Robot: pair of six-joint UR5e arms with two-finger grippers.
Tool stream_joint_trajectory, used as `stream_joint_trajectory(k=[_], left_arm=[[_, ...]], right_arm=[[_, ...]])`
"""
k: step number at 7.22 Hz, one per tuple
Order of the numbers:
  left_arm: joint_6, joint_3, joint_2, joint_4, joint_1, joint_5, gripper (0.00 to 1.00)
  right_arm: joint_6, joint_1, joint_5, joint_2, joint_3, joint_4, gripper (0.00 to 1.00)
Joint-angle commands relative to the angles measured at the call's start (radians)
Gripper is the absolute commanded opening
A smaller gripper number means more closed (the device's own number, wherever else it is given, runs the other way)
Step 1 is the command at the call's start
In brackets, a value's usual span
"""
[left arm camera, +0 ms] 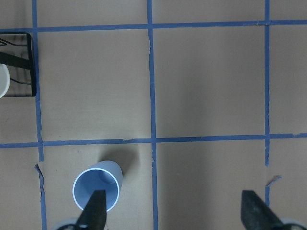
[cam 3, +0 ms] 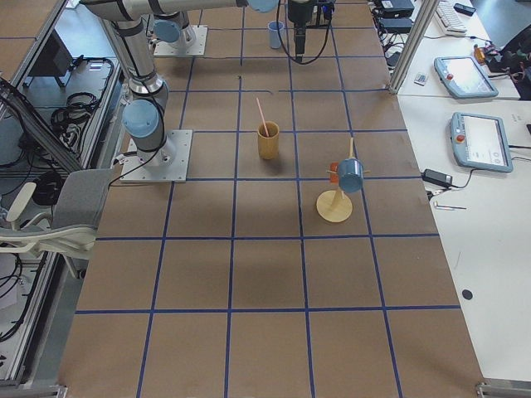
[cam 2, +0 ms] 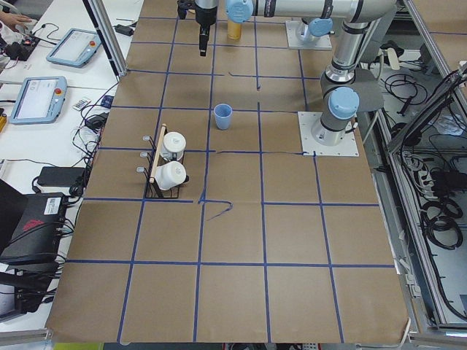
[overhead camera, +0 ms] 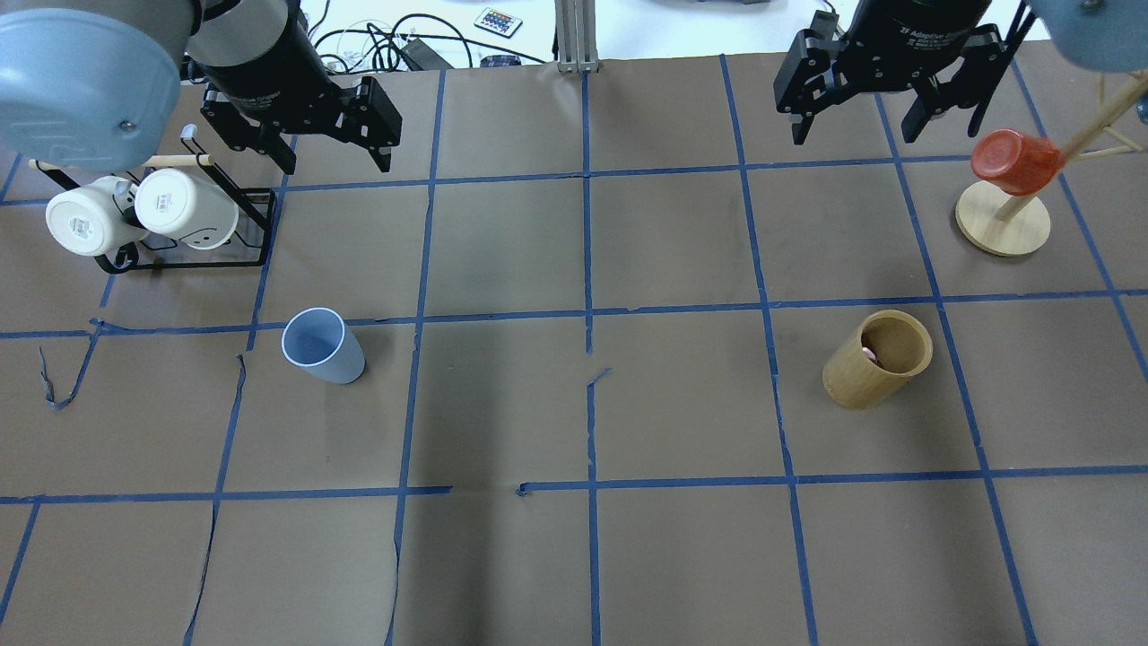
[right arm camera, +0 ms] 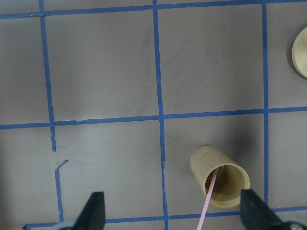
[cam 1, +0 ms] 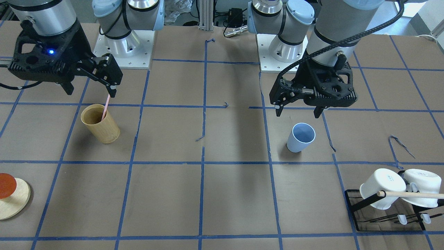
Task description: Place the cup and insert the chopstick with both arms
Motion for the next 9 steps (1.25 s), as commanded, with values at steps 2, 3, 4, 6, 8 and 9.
stream_joint_trajectory(k=[2,3,4,6,8,9], left_arm=[[0.0,0.003,0.001,-0.044,-0.004,-0.001,1.0],[0.002,0.003,0.004,-0.051,0.002,0.001,1.0],[0.0,0.014,0.0,-0.049,0.002,0.001,1.0],[0.0,0.023,-0.006,-0.057,0.004,0.002,1.0],[0.0,0.026,-0.006,-0.095,0.004,0.002,1.0],[0.0,0.025,-0.006,-0.097,0.004,0.002,1.0]], right_arm=[[0.002,0.0,0.0,0.002,0.003,0.0,1.0],[0.002,0.0,0.0,0.002,0.003,0.0,1.0],[0.002,0.0,0.0,0.002,0.003,0.0,1.0],[0.002,0.0,0.0,0.002,0.003,0.0,1.0],[0.0,0.0,0.0,0.002,0.005,0.0,1.0],[0.002,0.0,0.0,0.002,0.005,0.0,1.0]])
